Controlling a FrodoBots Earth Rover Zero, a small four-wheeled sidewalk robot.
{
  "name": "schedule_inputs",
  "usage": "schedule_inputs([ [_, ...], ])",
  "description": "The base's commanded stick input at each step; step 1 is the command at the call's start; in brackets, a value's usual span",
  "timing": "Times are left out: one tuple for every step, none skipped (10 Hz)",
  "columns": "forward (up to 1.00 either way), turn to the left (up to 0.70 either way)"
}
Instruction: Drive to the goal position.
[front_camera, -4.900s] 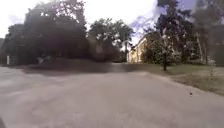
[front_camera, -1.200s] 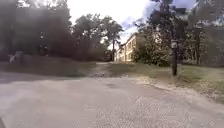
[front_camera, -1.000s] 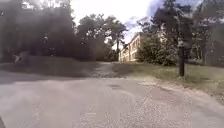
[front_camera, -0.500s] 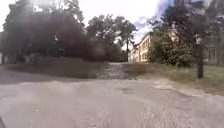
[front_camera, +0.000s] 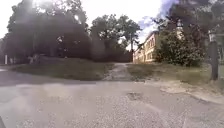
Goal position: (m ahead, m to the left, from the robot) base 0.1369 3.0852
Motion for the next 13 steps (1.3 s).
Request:
schedule_inputs([
  [0.00,0.00],
  [0.10,0.00],
  [0.64,0.00],
  [0.70,0.00],
  [0.70,0.00],
  [0.70,0.00],
  [0.70,0.00],
  [0.70,0.00],
  [0.70,0.00],
  [0.70,0.00],
  [0.70,0.00],
  [0.70,0.00],
  [0.70,-0.02],
])
